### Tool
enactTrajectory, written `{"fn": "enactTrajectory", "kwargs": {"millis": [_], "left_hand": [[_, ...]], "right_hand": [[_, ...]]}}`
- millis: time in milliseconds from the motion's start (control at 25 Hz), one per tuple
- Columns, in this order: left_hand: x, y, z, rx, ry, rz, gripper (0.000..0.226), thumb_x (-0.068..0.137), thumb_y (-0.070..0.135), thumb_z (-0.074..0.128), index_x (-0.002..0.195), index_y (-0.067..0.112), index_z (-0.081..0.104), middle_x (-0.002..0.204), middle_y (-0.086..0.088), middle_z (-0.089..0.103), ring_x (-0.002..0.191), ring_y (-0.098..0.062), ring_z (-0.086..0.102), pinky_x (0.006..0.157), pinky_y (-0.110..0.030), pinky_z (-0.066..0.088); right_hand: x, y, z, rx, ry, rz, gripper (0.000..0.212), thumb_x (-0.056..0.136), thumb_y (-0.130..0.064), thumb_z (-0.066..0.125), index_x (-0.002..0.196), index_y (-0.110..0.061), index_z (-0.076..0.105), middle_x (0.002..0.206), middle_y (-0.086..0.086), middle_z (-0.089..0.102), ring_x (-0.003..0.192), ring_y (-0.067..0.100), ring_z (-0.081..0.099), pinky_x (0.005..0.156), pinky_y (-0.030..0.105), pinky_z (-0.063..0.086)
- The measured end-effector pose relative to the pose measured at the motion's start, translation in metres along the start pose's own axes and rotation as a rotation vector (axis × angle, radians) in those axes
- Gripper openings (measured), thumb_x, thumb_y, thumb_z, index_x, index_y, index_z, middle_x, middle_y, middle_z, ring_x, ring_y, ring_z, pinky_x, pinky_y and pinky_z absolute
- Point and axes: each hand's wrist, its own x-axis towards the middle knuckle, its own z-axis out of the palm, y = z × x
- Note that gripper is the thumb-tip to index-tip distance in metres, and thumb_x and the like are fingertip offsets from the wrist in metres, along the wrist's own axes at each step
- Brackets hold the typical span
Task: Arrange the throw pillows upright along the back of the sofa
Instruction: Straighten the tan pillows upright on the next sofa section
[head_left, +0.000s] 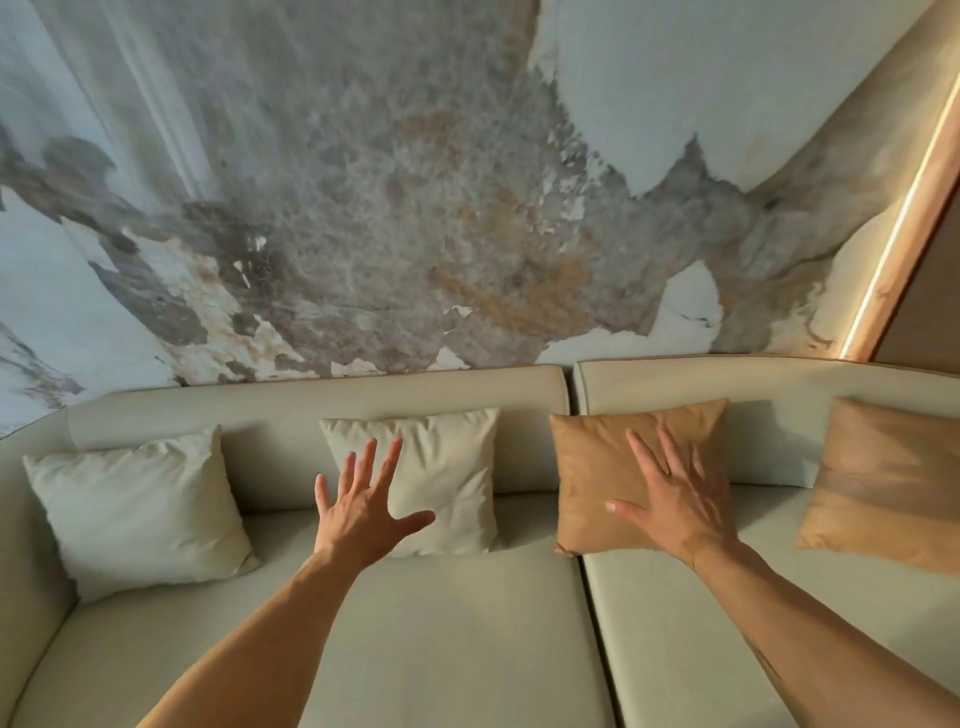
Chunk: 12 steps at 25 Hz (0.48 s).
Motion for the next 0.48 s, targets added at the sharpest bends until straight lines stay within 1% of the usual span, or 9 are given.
{"fn": "enactTrajectory", "kwargs": {"millis": [80,200,320,480], "left_hand": [[-0.006,0.045,-0.002,-0.015,0.024,0.008,0.107,0.068,0.087,0.043,0.148,0.048,-0.016,0.163,0.006,-0.011,0.151,-0.022,-0.005,0.116,-0.059,0.0],[-0.012,0.1,-0.007,-0.009,0.042,0.045,0.106,0.069,0.088,0.042,0.149,0.047,-0.014,0.163,0.007,-0.012,0.151,-0.022,-0.006,0.117,-0.058,0.0],[-0.017,0.139,-0.009,-0.012,0.037,0.065,0.104,0.07,0.086,0.044,0.148,0.048,-0.015,0.163,0.006,-0.013,0.151,-0.022,-0.007,0.117,-0.058,-0.002],[-0.015,0.168,-0.006,-0.037,0.047,0.073,0.104,0.072,0.084,0.046,0.148,0.047,-0.013,0.163,0.006,-0.012,0.151,-0.023,-0.006,0.117,-0.058,-0.001]], "right_hand": [[-0.008,0.051,-0.016,0.01,0.0,0.024,0.097,0.079,-0.077,0.044,0.15,-0.041,-0.012,0.163,0.002,-0.007,0.148,0.038,0.005,0.114,0.055,0.019],[-0.015,0.111,-0.036,0.056,0.013,0.046,0.096,0.079,-0.074,0.047,0.149,-0.043,-0.012,0.163,0.001,-0.007,0.147,0.039,0.006,0.113,0.057,0.017],[-0.014,0.154,-0.046,0.053,0.016,0.047,0.096,0.078,-0.076,0.046,0.15,-0.042,-0.008,0.164,0.002,-0.003,0.148,0.038,0.005,0.113,0.058,0.017],[-0.003,0.188,-0.046,0.099,-0.004,0.05,0.098,0.077,-0.077,0.045,0.151,-0.04,-0.007,0.164,0.004,-0.003,0.149,0.037,0.002,0.113,0.059,0.016]]}}
